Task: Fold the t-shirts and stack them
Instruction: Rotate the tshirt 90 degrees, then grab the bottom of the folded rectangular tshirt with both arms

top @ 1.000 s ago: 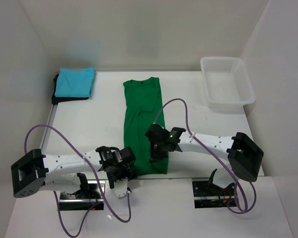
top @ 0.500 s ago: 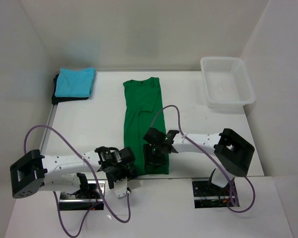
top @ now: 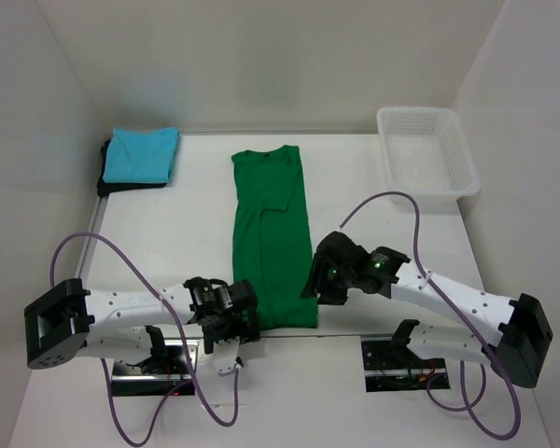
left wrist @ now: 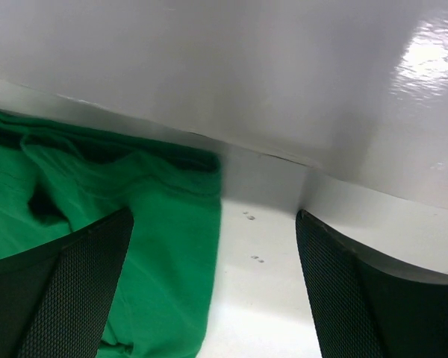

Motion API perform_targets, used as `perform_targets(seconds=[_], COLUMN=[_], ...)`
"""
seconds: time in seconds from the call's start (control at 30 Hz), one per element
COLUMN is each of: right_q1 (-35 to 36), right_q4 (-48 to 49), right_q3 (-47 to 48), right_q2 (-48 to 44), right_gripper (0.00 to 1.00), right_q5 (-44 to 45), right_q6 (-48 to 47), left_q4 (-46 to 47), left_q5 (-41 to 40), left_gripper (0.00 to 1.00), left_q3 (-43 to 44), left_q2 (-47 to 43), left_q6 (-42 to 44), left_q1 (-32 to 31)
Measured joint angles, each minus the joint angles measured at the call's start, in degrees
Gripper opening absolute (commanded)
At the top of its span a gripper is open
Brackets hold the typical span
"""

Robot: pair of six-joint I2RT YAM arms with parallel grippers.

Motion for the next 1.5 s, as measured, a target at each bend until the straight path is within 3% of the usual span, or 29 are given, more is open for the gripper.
perform_targets(seconds=[0.1, 0.2, 0.23, 0.27, 0.3, 0.33, 0.57, 0.6, 0.63, 0.7, 0.83, 0.93, 1.13, 1.23, 1.33, 1.5], right_q1=[-0.2, -0.2, -0.2, -0.2, -0.2, -0.2, -2.2, -2.5, -2.6, -2.6, -2.6, -2.6, 0.9, 3.9, 6.7, 8.9], right_q4=[-2.4, -3.1, -3.2, -3.3, -3.3, -3.5, -2.6, -2.2, -1.7, -1.0, -0.4, -0.3, -0.8, 0.0, 2.6, 6.7], right_q3=[-2.1, -3.7, -4.2, -4.7, -5.2, -5.7, -7.0, -7.0, -7.0, -7.0, -7.0, -6.9, -0.5, 4.6, 8.1, 9.6], right_q2=[-2.1, -3.9, -4.2, -4.3, -4.2, -3.9, 3.5, 5.4, 7.3, 10.6, 12.2, 11.4, 10.5, 12.9, 18.4, 28.6], right_gripper=[0.55, 0.55, 0.55, 0.55, 0.55, 0.55, 0.55, 0.55, 0.55, 0.55, 0.55, 0.39, 0.28, 0.29, 0.44, 0.41], right_q5=[0.9, 1.4, 1.4, 1.4, 1.4, 1.5, 2.3, 2.3, 2.2, 2.1, 2.0, 2.0, 3.2, 3.1, 1.5, -2.2], right_q6=[1.7, 2.5, 2.8, 3.0, 3.2, 3.3, 3.2, 3.0, 2.6, 1.7, 0.7, 0.0, -0.8, -1.5, -2.5, -4.3], left_q4=[0.7, 1.3, 1.2, 1.2, 1.2, 1.2, 2.6, 2.6, 3.0, 4.4, 5.5, 5.5, 4.6, 3.6, 1.5, -2.1], left_q5=[2.6, 4.5, 4.9, 5.2, 5.5, 5.8, 7.5, 7.5, 7.5, 7.7, 6.5, 4.8, 2.7, 2.2, 1.9, 1.8], left_gripper=[0.90, 0.77, 0.72, 0.50, 0.44, 0.44, 0.52, 0.61, 0.90, 1.00, 1.00, 1.00, 1.00, 1.00, 0.98, 0.97], left_q3=[1.9, 2.5, 2.5, 2.5, 2.6, 2.6, 3.3, 3.3, 3.3, 3.7, 3.1, 2.3, 1.9, 1.9, 1.9, 1.9], left_q2=[2.3, 3.4, 3.5, 3.7, 3.9, 4.2, 5.7, 5.7, 5.7, 4.9, 4.0, 2.9, 0.8, -0.5, -2.3, -4.6], left_q6=[-0.3, -0.5, -0.7, -0.8, -1.3, -1.8, -3.6, -3.5, -3.4, -3.8, -6.9, -9.2, -14.2, -16.0, -17.6, -20.9], left_q1=[0.0, 0.0, 0.0, 0.0, 0.0, 0.0, 0.0, 0.0, 0.0, 0.0, 0.0, 0.0, 0.0, 0.0, 0.0, 0.0])
